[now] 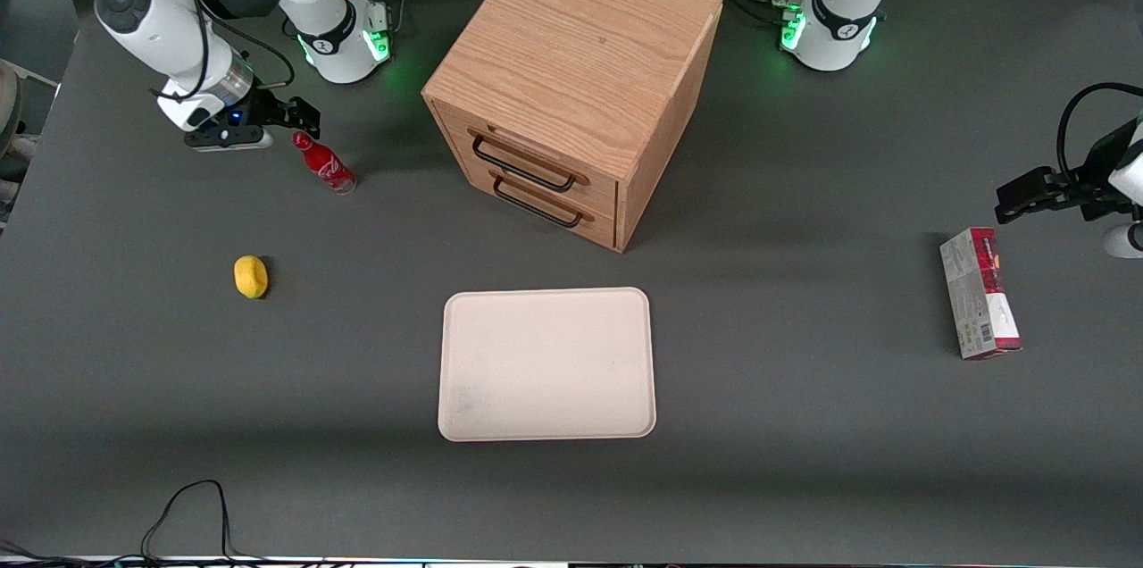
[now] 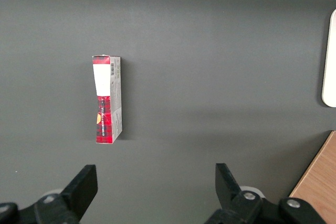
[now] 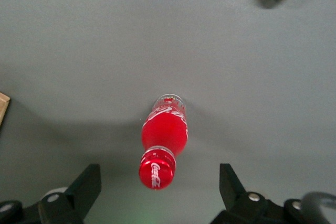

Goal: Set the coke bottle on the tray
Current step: 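Move the right gripper over the red Coca-Cola bottle and lower it, then close the right gripper around the bottle's neck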

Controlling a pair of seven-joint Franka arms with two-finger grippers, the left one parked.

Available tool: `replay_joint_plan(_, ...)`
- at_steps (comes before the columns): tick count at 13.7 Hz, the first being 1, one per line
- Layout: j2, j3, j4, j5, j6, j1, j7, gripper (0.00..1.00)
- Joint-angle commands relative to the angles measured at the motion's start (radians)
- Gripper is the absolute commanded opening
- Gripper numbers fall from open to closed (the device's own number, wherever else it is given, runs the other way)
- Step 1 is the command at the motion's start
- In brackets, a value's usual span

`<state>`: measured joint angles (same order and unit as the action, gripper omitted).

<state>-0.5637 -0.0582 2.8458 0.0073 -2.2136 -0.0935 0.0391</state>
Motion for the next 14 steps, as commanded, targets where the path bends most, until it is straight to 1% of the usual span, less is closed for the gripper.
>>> replay_joint_plan(1,-0.024,0.000,0.066,-0.004,-0.067,-0.006,0.010,1.00)
replay_joint_plan(7,0.044,0.000,0.080,-0.004,-0.150,-0.009,0.010,1.00)
replay_joint_plan(9,0.053,0.000,0.081,-0.004,-0.150,-0.009,0.012,1.00)
replay_joint_plan(10,0.054,0.001,0.080,-0.004,-0.147,-0.009,0.012,0.98)
replay_joint_plan(11,0.054,0.001,0.080,-0.004,-0.146,-0.011,0.012,0.93)
replay_joint_plan(12,0.057,0.001,0.080,-0.004,-0.138,-0.011,0.012,0.80)
replay_joint_plan(14,0.057,0.001,0.080,-0.003,-0.117,-0.011,0.012,0.59)
